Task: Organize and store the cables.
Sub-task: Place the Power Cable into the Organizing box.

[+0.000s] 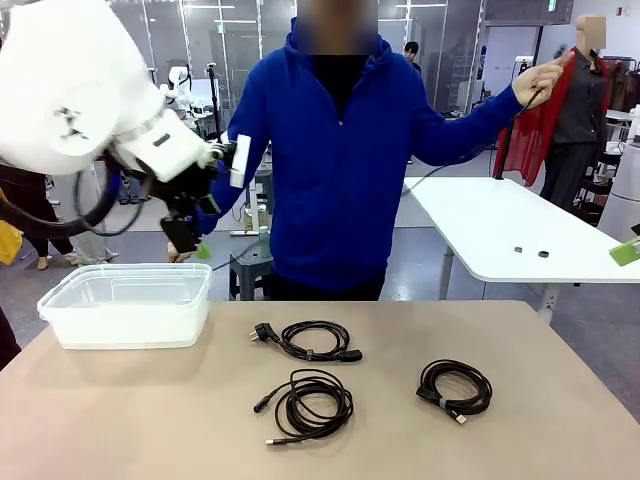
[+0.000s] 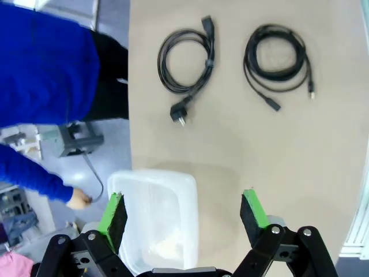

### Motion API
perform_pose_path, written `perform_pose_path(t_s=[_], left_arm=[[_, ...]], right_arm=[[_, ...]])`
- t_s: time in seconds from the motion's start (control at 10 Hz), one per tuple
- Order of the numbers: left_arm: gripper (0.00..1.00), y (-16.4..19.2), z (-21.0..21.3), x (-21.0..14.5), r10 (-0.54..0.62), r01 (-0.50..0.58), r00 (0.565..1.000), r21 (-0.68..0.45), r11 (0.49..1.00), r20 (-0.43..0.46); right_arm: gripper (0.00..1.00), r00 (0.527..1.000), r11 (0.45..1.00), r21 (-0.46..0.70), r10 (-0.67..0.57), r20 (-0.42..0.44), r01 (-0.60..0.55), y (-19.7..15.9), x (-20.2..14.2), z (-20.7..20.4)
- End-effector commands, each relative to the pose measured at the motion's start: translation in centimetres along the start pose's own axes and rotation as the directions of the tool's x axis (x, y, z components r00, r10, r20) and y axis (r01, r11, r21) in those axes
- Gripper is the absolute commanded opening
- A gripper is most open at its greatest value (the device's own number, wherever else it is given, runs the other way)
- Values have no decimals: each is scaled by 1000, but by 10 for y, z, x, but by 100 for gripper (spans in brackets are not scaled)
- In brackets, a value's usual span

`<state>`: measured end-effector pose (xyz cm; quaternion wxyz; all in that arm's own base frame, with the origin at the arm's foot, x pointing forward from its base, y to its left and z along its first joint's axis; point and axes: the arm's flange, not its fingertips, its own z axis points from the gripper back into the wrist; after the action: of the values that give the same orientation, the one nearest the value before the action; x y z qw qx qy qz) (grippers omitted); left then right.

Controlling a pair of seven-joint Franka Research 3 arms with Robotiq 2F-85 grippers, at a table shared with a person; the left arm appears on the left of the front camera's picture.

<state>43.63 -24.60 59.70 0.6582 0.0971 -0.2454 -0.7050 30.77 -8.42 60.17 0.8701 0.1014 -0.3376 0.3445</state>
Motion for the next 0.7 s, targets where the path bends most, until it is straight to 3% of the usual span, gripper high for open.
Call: perform_pose_path(t_s=[0.0,0.2,0.4,0.6], left_arm=[[100,35,-39,32,-131,131,991,1,991,12],[100,54,-83,62,-189,189,982,-49,981,4],[100,56,-109,81,-154,157,987,-101,982,35],[100,57,-143,91,-107,116,993,-223,968,51]], right_arm=[[100,1000,1000,3,5,2,-5,0,-1,0],[100,1000,1000,3,5,2,-5,0,-1,0],[100,1000,1000,3,5,2,-5,0,-1,0],[100,1000,1000,3,5,2,-5,0,-1,0]])
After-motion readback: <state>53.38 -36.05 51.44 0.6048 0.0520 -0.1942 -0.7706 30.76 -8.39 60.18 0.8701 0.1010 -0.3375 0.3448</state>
